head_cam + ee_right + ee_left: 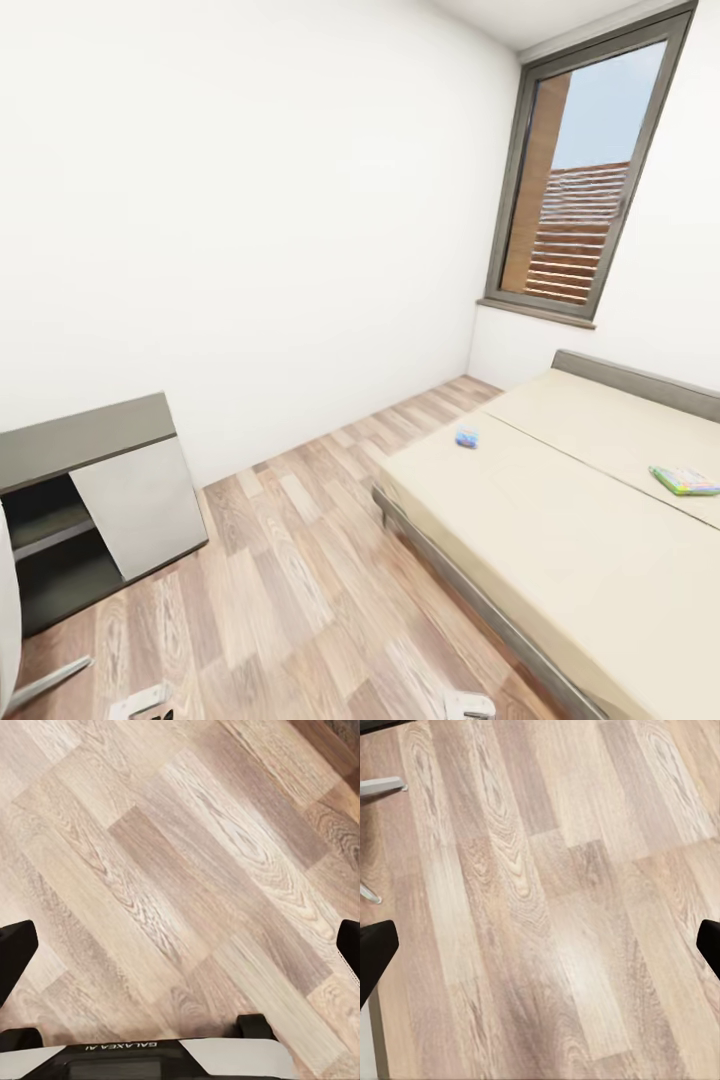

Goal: Put all the toys in the child's room - the three board games (two on the bed and one on the table), the two jigsaw puzzles on the table, and the tennis ball on the table - inside the toy box on the table in the child's room.

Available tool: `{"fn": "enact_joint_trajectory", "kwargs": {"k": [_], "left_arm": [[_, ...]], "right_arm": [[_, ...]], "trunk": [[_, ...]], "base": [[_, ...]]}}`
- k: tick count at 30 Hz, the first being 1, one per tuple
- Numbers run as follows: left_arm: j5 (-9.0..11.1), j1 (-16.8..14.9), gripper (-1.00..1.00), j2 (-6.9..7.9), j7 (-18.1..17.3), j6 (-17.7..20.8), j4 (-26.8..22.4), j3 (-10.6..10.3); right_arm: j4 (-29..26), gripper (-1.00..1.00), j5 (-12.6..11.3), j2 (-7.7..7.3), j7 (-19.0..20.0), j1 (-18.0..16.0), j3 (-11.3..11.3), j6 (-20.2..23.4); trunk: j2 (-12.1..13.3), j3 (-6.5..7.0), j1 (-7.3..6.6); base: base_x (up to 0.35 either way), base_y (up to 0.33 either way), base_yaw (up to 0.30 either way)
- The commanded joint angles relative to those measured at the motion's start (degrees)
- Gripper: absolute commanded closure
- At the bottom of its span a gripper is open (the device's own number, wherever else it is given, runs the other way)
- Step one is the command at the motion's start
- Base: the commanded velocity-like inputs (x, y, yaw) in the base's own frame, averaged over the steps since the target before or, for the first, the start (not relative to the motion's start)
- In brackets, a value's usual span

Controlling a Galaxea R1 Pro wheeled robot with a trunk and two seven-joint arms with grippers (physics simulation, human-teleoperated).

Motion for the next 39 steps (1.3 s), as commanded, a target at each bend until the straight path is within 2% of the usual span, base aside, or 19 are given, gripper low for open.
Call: {"fn": "enact_joint_trajectory", "kwargs": {"k": [1,8,22,39], "left_arm": [[0.61,-0.06,-1.0,0.01,0.04,-0.19,0.07,-0.25],[0.61,-0.06,-1.0,-0.1,0.05,-0.31,0.08,-0.27],[0.55,-0.06,-1.0,-0.14,0.06,-0.36,0.08,-0.26],[0.47,-0.06,-1.0,-0.23,0.06,-0.44,0.08,-0.34]], "right_arm": [[-0.12,-1.0,-0.1,0.03,-0.15,-0.02,0.05,-0.14],[-0.02,-1.0,-0.18,-0.04,-0.15,0.07,2.53,-2.04],[-0.01,-1.0,-0.27,-0.07,-0.15,0.07,2.84,-2.39],[-0.08,-1.0,-0.36,0.02,-0.15,0.07,2.87,-2.47]], "trunk": [[-0.09,-0.11,0.06],[-0.09,-0.12,0.06],[-0.09,-0.12,0.06],[-0.09,-0.12,0.06]], "base": [[0.326,0.094,0.03],[0.311,0.16,0.01],[0.303,0.13,0.0],[0.33,0.01,0.0]]}}
